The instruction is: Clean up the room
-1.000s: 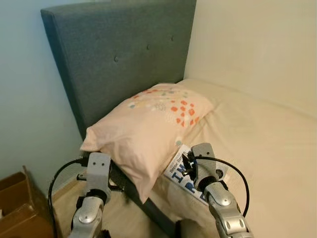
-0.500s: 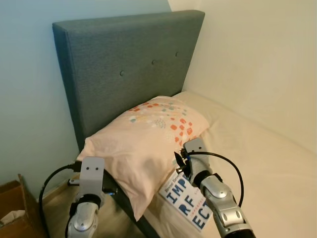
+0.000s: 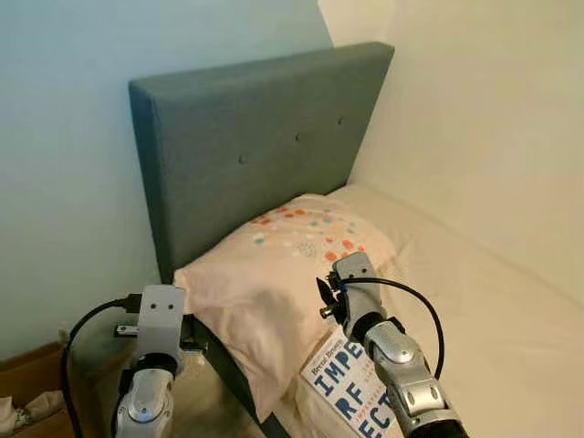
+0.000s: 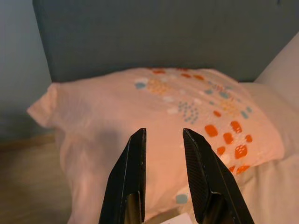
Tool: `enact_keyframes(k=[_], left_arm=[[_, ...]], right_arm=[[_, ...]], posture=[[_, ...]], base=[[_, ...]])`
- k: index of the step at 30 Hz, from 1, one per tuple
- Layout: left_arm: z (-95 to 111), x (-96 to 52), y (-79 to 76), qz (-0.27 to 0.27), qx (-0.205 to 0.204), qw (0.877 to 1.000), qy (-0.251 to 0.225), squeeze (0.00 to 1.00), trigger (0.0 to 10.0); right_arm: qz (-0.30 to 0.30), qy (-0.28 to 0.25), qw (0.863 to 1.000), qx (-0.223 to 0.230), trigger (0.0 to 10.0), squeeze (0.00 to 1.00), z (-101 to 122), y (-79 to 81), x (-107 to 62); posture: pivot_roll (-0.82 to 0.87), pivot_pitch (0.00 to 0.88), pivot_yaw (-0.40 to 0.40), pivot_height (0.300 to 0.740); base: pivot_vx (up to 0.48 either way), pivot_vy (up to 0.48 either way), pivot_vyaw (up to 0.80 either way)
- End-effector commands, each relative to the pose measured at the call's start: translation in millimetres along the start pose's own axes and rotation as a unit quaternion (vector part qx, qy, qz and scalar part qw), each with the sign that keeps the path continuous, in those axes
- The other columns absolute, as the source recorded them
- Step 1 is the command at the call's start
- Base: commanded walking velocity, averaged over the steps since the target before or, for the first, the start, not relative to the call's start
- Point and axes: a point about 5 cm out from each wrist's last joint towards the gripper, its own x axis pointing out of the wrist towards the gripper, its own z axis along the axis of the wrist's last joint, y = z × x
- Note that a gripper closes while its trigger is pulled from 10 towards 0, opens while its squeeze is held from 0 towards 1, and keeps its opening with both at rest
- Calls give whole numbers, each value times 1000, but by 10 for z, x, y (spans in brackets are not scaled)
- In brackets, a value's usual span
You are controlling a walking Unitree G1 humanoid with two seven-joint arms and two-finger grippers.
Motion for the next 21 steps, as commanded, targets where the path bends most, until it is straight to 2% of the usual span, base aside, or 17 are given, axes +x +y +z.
enact_keyframes(k=[1,7,15,21], left_arm=[[-34,-5,-45,-11,5,1000,11,0,10000],[-26,8,-107,-31,11,999,11,0,10000],[-30,5,-115,-45,21,999,10,0,10000],[-36,6,-108,-50,20,998,13,0,10000]], right_arm=[[-13,20,1000,20,10000,0,-119,-19,-41],[-29,43,998,25,10000,0,-214,-22,-67],[-34,42,998,35,10000,0,-224,-7,-82],[-39,44,997,41,10000,0,-246,-4,-106]], posture=[[-6,43,-150,717],[0,52,-140,717],[-10,59,-113,717],[-12,63,-108,717]], base=[[0,0,0],[0,0,0],[0,0,0],[0,0,-671]])
